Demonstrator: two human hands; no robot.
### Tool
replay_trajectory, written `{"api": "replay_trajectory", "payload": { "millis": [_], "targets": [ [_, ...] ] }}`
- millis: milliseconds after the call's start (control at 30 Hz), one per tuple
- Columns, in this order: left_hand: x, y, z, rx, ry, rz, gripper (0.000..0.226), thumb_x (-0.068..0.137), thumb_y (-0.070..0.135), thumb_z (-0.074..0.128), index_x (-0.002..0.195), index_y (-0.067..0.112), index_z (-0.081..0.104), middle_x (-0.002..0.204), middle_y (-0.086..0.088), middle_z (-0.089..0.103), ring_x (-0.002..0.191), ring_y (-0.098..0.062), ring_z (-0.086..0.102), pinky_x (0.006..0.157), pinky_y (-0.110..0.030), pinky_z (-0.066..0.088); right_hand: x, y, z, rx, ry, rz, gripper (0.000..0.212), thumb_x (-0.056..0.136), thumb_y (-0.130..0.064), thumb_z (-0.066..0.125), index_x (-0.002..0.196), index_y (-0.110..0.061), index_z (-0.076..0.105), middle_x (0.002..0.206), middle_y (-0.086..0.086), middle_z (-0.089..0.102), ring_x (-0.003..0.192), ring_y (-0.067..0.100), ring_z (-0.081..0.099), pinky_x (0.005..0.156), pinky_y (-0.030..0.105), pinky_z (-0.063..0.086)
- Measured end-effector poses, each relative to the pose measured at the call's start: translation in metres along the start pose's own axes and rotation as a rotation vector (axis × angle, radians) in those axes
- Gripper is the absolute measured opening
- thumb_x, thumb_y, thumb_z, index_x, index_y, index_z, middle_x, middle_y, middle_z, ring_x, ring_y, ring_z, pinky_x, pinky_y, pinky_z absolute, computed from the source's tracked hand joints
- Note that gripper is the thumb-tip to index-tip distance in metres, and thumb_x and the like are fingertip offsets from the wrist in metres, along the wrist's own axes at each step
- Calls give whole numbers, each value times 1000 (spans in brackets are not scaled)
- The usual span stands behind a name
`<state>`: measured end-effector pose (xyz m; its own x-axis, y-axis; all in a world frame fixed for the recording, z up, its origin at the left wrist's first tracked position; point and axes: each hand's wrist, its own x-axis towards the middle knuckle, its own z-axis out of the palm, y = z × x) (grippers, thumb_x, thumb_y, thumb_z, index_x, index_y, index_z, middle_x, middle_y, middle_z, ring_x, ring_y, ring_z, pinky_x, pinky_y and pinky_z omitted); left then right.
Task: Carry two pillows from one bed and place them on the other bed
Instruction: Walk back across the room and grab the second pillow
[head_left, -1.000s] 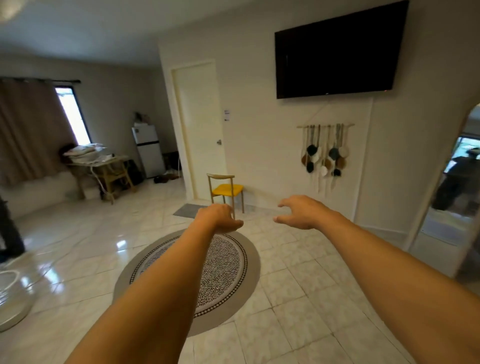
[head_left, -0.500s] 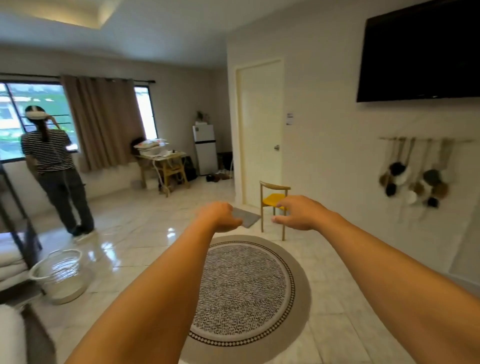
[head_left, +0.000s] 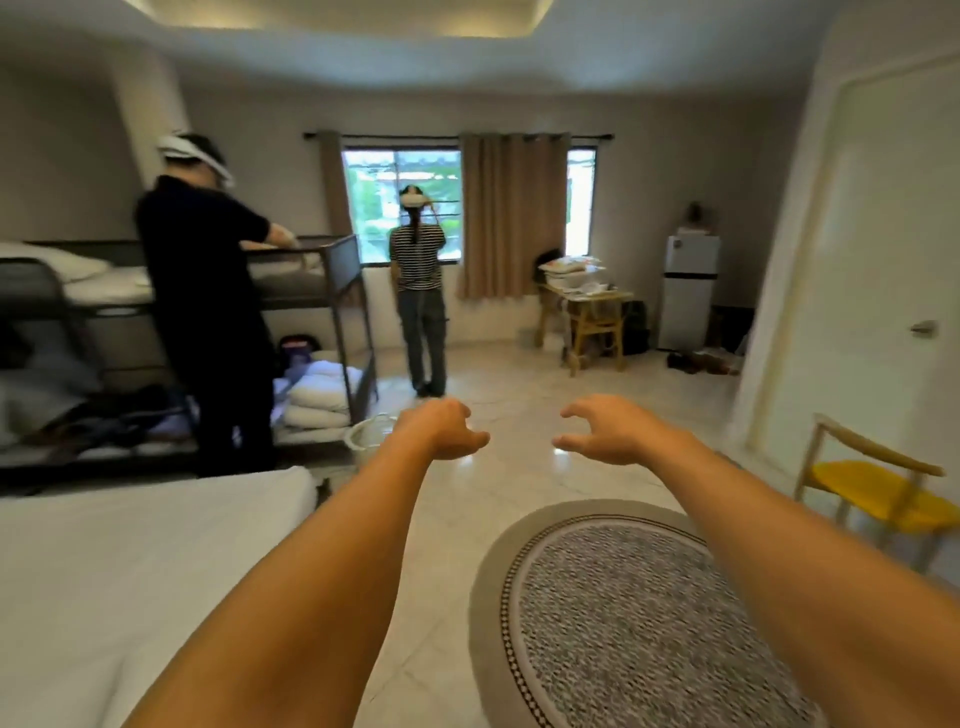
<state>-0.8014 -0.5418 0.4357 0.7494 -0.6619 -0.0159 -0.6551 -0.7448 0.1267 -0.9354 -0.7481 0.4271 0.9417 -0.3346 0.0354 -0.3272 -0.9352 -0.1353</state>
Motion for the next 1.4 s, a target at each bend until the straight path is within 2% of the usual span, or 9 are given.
{"api": "replay_trajectory", "payload": {
  "millis": [100, 200, 233, 367, 567, 800, 933, 1400],
  "targets": [
    [8, -34, -1, -1, -4, -135, 68, 90, 59, 49, 146, 20, 44, 151, -9, 44, 136, -31, 43, 110, -45, 36, 55, -20, 4, 0, -4, -137, 69, 89, -66, 51, 145, -26, 45, 153, 3, 43, 137, 27, 42, 109, 47, 37],
    [0, -73, 1, 15, -11, -289, 60, 88, 58, 49, 134, 21, 56, 138, -8, 57, 124, -31, 53, 97, -41, 44, 97, -56, 19, 18, -34, -279, 66, 89, -63, 53, 143, -25, 49, 151, 3, 46, 135, 27, 45, 107, 43, 39],
    [-5, -86, 1, 17, -4, -342, 58, 88, 56, 49, 134, 21, 56, 139, -7, 56, 126, -31, 51, 99, -41, 42, 111, -70, 25, 20, -43, -323, 65, 89, -62, 54, 142, -25, 50, 150, 4, 47, 134, 27, 46, 107, 42, 39],
    [-30, -142, -2, -8, 28, -531, 66, 92, 55, 50, 148, 22, 40, 153, -4, 41, 140, -28, 38, 113, -50, 31, 155, -139, 44, 49, -58, -496, 64, 89, -60, 56, 141, -24, 52, 147, 6, 51, 132, 27, 49, 106, 42, 41],
    [-58, -238, -5, -63, 61, -750, 69, 91, 58, 49, 149, 22, 38, 154, -5, 40, 138, -28, 40, 109, -45, 37, 193, -246, 68, 32, -110, -738, 66, 91, -58, 53, 146, -22, 47, 148, 3, 49, 132, 25, 48, 104, 38, 41],
    [-72, -331, -3, -123, 85, -901, 70, 91, 60, 49, 149, 22, 38, 155, -4, 39, 139, -29, 39, 111, -46, 34, 251, -343, 91, 36, -132, -871, 69, 89, -64, 52, 146, -24, 47, 149, 2, 46, 132, 25, 47, 104, 40, 43],
    [-94, -367, 13, -174, 68, -1020, 68, 92, 58, 50, 149, 23, 39, 154, -4, 40, 138, -28, 39, 111, -45, 34, 275, -398, 115, -2, -204, -966, 70, 90, -64, 51, 146, -23, 45, 153, 3, 42, 136, 26, 44, 108, 45, 40],
    [-156, -498, 50, -257, 125, -1552, 68, 91, 58, 48, 150, 25, 37, 156, 1, 37, 141, -24, 37, 112, -41, 32, 342, -649, 218, 11, -387, -1459, 67, 90, -63, 52, 145, -27, 46, 153, -1, 42, 137, 24, 42, 108, 41, 39]
  ]
}}
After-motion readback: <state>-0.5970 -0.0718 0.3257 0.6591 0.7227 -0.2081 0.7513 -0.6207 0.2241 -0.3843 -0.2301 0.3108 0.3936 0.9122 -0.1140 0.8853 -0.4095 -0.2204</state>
